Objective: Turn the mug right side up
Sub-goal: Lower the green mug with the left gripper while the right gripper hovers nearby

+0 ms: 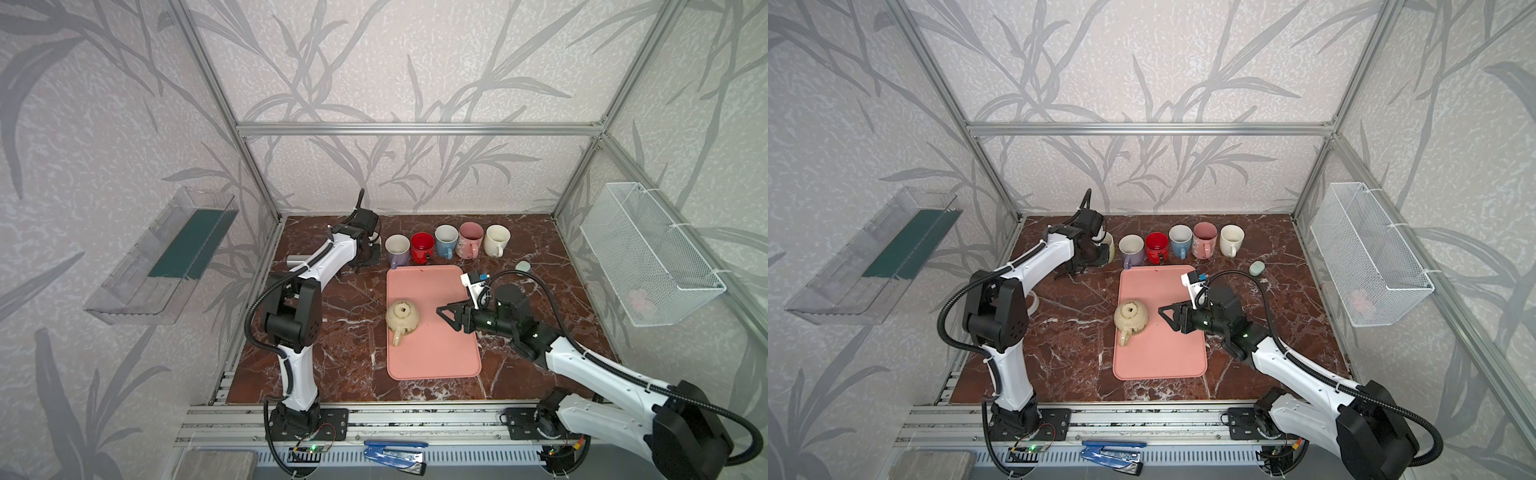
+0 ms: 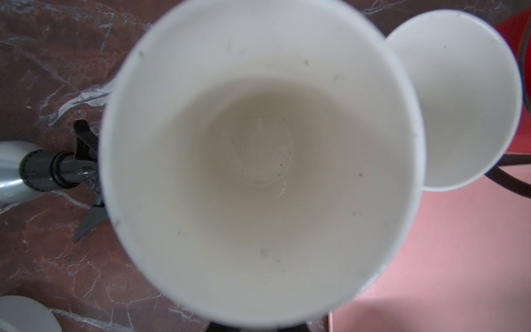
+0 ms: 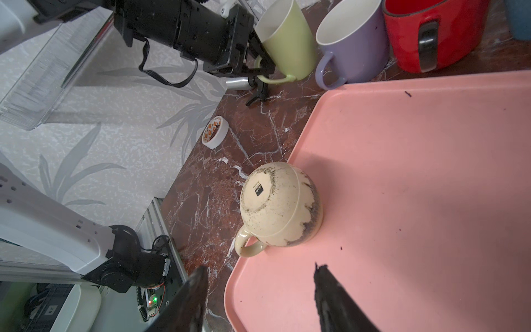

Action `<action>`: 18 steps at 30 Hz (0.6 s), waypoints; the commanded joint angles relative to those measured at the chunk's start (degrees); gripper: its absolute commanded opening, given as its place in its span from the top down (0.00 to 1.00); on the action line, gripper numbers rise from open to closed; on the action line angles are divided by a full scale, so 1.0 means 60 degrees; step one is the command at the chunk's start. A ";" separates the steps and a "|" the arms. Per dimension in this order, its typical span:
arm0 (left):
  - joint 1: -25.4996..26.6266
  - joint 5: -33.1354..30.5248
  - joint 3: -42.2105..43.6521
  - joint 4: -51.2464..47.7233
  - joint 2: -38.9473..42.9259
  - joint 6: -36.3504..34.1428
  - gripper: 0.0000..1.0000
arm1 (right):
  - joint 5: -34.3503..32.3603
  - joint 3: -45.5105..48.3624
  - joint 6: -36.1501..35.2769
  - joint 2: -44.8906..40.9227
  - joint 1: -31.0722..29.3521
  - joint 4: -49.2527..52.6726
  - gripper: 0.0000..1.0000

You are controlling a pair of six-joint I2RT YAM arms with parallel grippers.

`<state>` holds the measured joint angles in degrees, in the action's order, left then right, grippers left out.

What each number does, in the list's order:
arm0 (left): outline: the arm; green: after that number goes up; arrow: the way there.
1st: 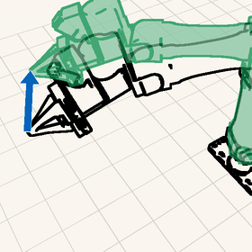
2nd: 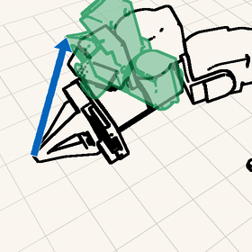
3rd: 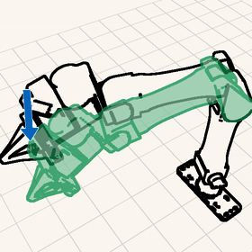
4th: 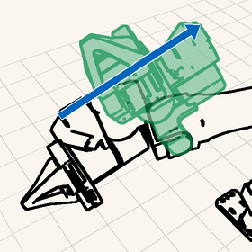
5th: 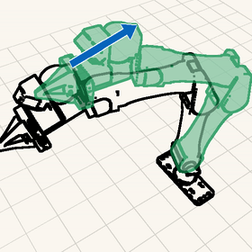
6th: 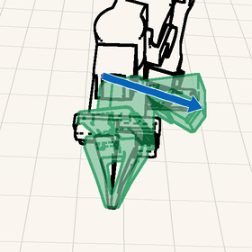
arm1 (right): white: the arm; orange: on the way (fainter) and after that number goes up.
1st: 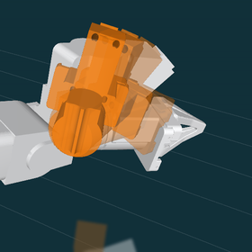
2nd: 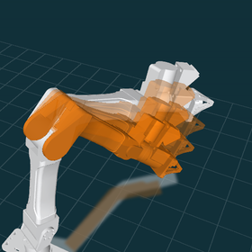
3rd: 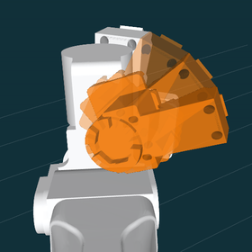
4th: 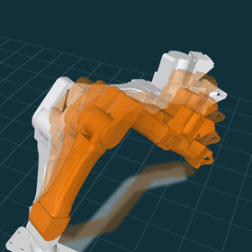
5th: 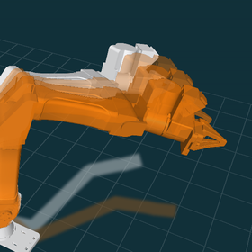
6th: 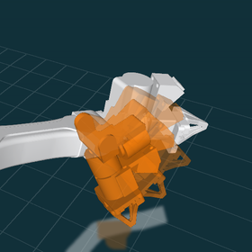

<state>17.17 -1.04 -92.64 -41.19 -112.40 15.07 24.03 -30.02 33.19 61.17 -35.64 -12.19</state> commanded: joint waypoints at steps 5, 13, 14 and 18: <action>-0.0049 -0.0207 -0.0867 -0.0032 -0.0524 -0.0109 1.00 | 0.0082 0.0023 0.0020 0.0154 -0.0044 -0.0210 0.41; -0.0064 0.0236 -0.1119 0.0183 -0.0905 0.0023 1.00 | 0.0007 -0.0008 -0.0038 0.0253 -0.0044 -0.0152 0.41; -0.0064 0.0294 -0.1145 0.0177 -0.0946 0.0015 1.00 | 0.0008 -0.0014 -0.0038 0.0285 -0.0038 -0.0163 0.40; -0.0064 0.0550 -0.1232 0.0195 -0.1042 -0.0078 1.00 | -0.0001 -0.0036 -0.0064 0.0364 -0.0038 -0.0133 0.40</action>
<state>17.06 0.99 -97.23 -41.80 -118.76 15.16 24.01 -30.02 33.17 63.00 -35.64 -12.19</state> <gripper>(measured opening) 0.112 0.595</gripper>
